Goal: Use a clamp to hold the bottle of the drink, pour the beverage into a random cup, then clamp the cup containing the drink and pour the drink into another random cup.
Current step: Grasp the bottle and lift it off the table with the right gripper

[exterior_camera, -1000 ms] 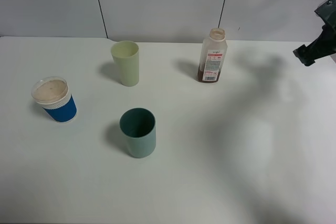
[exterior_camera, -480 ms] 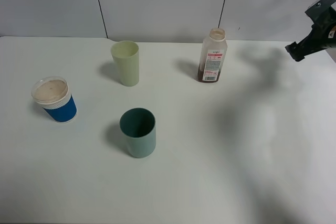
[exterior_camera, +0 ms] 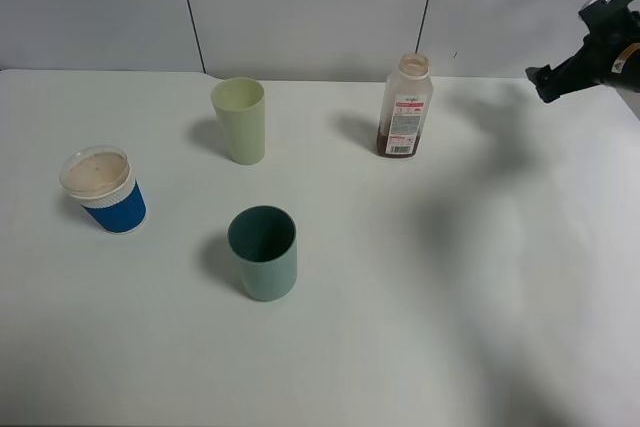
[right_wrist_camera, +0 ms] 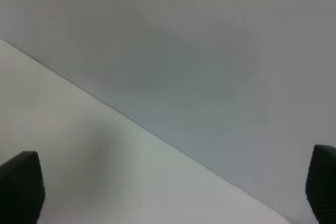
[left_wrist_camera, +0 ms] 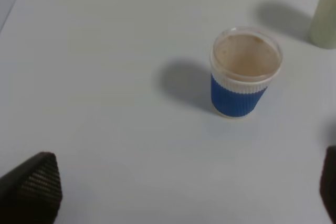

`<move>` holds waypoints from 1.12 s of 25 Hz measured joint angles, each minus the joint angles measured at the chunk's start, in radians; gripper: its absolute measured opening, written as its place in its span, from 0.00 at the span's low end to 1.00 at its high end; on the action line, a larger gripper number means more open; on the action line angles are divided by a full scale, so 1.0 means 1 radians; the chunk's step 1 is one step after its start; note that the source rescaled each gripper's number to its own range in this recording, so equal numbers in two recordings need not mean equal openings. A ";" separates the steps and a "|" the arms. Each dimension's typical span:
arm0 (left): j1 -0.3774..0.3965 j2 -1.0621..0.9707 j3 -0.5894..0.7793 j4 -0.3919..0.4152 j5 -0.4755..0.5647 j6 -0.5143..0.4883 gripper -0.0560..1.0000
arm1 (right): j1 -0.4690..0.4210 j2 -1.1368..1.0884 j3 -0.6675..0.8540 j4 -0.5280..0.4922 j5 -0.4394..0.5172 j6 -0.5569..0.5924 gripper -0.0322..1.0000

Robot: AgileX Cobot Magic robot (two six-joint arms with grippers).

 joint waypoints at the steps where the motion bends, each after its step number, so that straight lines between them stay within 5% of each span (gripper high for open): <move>1: 0.000 0.000 0.000 0.000 0.000 0.000 1.00 | 0.000 0.011 0.000 -0.001 -0.017 0.012 1.00; 9: 0.000 0.000 0.000 0.000 0.000 0.000 1.00 | 0.000 0.062 0.000 -0.054 -0.222 0.212 1.00; 19: 0.000 0.000 0.000 0.001 0.000 0.000 1.00 | 0.020 0.074 0.000 -0.295 -0.231 0.506 1.00; 28: 0.000 0.000 0.000 0.001 0.000 0.000 1.00 | 0.090 0.074 0.000 -0.490 -0.239 0.594 1.00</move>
